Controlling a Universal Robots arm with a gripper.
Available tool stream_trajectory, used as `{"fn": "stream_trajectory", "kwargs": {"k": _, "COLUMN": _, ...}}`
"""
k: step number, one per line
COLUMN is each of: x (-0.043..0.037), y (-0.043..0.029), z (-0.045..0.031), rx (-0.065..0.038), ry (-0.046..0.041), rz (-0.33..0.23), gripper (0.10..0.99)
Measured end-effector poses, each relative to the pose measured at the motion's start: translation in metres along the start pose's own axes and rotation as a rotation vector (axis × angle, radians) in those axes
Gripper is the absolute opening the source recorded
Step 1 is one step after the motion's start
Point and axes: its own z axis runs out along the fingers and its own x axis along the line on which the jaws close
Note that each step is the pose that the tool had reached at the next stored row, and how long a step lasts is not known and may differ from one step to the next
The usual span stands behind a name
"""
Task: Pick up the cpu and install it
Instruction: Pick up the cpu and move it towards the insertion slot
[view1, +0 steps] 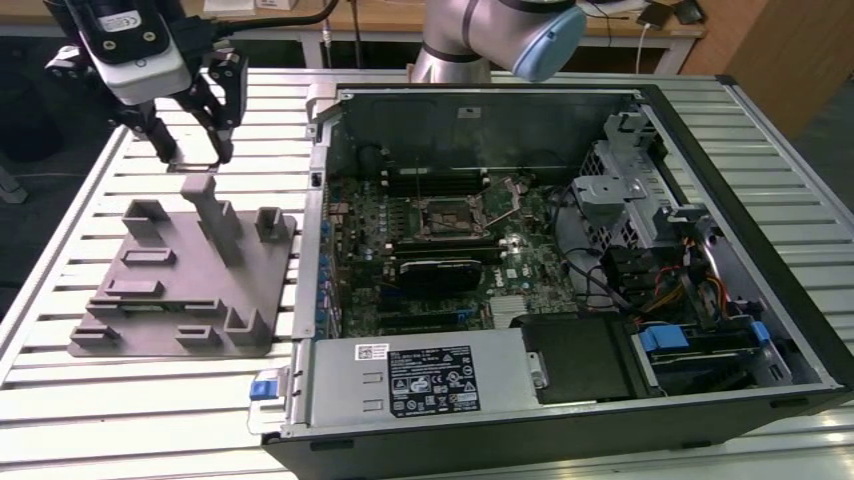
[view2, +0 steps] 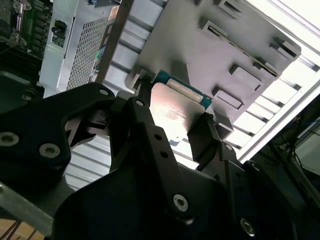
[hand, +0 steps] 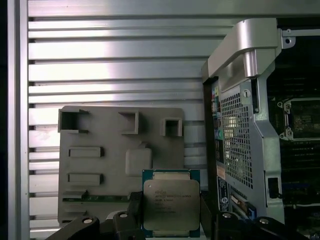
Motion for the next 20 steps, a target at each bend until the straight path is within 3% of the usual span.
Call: {"fn": "stream_trajectory", "kwargs": {"k": 20, "x": -0.0365, "y": 0.0017, "z": 0.0013, "rx": 0.0, "ry": -0.0001, "rz": 0.0, "gripper": 0.541}}
